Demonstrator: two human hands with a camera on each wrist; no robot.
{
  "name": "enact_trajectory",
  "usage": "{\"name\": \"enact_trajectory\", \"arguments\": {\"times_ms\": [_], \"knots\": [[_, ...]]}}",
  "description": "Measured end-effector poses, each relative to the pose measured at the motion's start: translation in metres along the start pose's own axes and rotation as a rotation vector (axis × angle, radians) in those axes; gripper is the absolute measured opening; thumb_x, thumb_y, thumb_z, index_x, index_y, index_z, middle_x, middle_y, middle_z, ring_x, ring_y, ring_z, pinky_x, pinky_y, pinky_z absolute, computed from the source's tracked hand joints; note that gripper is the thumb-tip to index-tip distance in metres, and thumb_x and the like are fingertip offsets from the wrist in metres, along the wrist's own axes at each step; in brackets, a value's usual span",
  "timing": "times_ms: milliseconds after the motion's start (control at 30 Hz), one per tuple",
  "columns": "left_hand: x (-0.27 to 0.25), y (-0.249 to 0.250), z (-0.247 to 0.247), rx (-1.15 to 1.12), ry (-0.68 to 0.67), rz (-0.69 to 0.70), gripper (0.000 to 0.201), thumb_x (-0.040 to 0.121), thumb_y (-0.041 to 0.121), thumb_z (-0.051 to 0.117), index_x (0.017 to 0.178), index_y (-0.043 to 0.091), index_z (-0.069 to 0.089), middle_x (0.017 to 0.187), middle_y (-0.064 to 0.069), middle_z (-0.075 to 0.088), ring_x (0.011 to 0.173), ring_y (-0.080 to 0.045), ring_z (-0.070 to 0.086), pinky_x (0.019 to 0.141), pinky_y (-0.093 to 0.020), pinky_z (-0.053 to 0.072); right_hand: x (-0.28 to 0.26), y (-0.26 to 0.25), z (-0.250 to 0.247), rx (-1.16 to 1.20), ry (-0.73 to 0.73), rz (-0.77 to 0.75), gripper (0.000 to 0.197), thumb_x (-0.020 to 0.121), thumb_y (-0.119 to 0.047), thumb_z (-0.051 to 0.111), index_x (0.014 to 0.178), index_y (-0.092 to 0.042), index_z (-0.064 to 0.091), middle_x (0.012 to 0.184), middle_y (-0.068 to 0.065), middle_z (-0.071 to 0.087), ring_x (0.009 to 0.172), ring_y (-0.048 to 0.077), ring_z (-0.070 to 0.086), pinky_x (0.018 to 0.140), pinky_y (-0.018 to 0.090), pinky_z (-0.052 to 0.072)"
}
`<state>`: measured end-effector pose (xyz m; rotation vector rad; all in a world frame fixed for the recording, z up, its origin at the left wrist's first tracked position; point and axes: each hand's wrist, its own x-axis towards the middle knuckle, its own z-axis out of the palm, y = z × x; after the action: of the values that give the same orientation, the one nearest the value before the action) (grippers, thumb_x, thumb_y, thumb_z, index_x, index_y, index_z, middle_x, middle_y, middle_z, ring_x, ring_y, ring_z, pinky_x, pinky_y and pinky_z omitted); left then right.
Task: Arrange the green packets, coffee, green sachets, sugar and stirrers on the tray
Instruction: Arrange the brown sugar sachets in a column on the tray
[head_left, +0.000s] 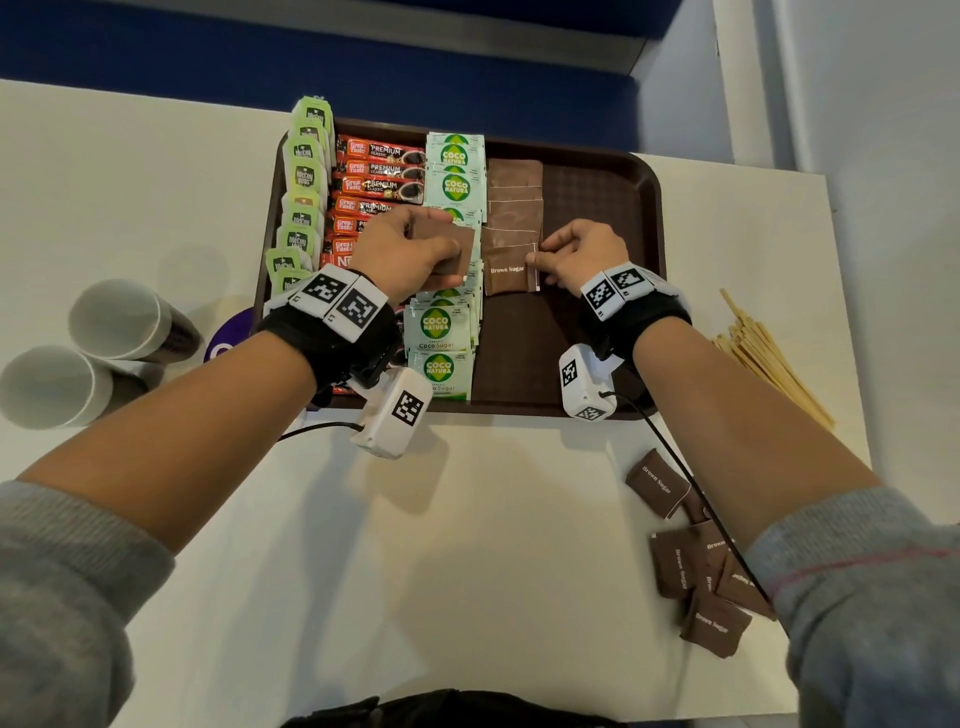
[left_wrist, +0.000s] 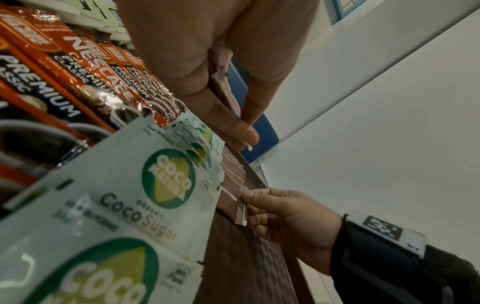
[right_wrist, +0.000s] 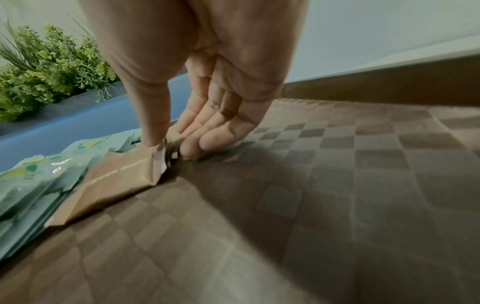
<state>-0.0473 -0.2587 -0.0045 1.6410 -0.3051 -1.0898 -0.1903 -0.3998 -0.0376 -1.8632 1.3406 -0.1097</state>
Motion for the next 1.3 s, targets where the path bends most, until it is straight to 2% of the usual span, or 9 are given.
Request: {"name": "enact_trajectory", "arguments": {"times_ms": [167,300,467,533,700,767,867,1167,1300], "knots": [[-0.004,-0.001,0.002,-0.014,-0.039,0.001,0.040,0.079,-0.015,0.063,0.109,0.008,0.053,0.095,-0.005,0.054,0.072,-0.023,0.063,0.059,-0.026,0.059,-0.005,-0.012,-0.006,-0.012,0.050,-0.111,0.023,0.076,-0.043,0.074,0.080,-0.026,0.060,0.072,-0.009,0.059,0.071,0.006,0.060,0.066,0.015,0.049],[-0.007,-0.002,0.002,0.122,-0.119,0.020,0.061,0.074,-0.011,0.071,0.126,0.009,0.045,0.098,-0.006,0.058,0.077,-0.019,0.064,0.060,-0.024,0.059,-0.012,-0.035,-0.002,0.083,-0.101,-0.243,0.022,0.075,-0.048,0.072,0.084,-0.028,0.068,0.077,-0.010,0.065,0.075,0.008,0.063,0.076,0.028,0.055],[-0.011,-0.001,0.004,0.207,-0.167,0.051,0.069,0.072,-0.003,0.077,0.130,0.014,0.043,0.104,-0.015,0.062,0.076,-0.021,0.067,0.060,-0.025,0.059,-0.017,-0.054,0.000,0.067,-0.331,-0.296,0.026,0.076,-0.033,0.076,0.094,-0.014,0.073,0.080,-0.005,0.068,0.075,0.006,0.063,0.076,0.027,0.054],[-0.011,-0.001,0.005,0.262,-0.166,0.062,0.070,0.072,-0.001,0.078,0.130,0.015,0.043,0.098,-0.009,0.061,0.073,-0.018,0.066,0.058,-0.022,0.058,-0.019,-0.057,0.001,0.080,-0.387,-0.295,0.025,0.077,-0.022,0.076,0.095,-0.005,0.071,0.079,0.000,0.068,0.070,0.007,0.063,0.076,0.029,0.055],[-0.007,-0.002,0.006,0.255,-0.128,0.103,0.047,0.080,0.011,0.074,0.120,0.012,0.049,0.083,-0.004,0.066,0.061,-0.011,0.065,0.060,-0.026,0.057,-0.018,-0.052,-0.007,0.162,-0.342,-0.273,0.013,0.079,-0.016,0.074,0.076,-0.017,0.061,0.071,-0.001,0.063,0.058,0.002,0.057,0.057,0.016,0.047],[-0.006,-0.002,0.006,0.298,-0.070,0.137,0.023,0.086,0.018,0.069,0.106,0.015,0.057,0.076,0.000,0.066,0.057,-0.006,0.063,0.061,-0.024,0.056,-0.016,-0.048,-0.012,0.133,-0.346,-0.269,0.009,0.081,-0.015,0.072,0.081,-0.015,0.063,0.073,0.002,0.063,0.063,0.007,0.058,0.062,0.019,0.048],[-0.004,-0.002,0.006,0.445,-0.017,0.221,0.003,0.087,0.024,0.067,0.087,0.021,0.066,0.077,0.003,0.066,0.072,-0.012,0.062,0.075,-0.030,0.054,-0.015,-0.042,-0.016,0.027,-0.342,-0.297,0.010,0.083,-0.015,0.070,0.092,-0.012,0.069,0.082,0.005,0.067,0.075,0.012,0.061,0.080,0.029,0.052],[0.000,-0.001,0.016,0.606,0.018,0.245,0.008,0.084,0.021,0.070,0.090,0.024,0.065,0.072,0.010,0.063,0.066,-0.005,0.059,0.068,-0.022,0.049,-0.011,-0.023,-0.017,-0.045,-0.266,-0.310,0.023,0.081,-0.010,0.071,0.104,-0.015,0.071,0.096,0.004,0.070,0.086,0.013,0.060,0.090,0.027,0.049],[-0.005,0.000,0.015,0.747,-0.044,0.303,0.019,0.082,0.021,0.072,0.100,0.024,0.068,0.092,0.008,0.066,0.081,-0.005,0.058,0.076,-0.020,0.045,-0.009,-0.016,-0.010,-0.120,-0.256,-0.282,0.030,0.082,0.000,0.066,0.107,-0.016,0.070,0.097,0.001,0.069,0.080,0.004,0.060,0.084,0.015,0.049]]}}
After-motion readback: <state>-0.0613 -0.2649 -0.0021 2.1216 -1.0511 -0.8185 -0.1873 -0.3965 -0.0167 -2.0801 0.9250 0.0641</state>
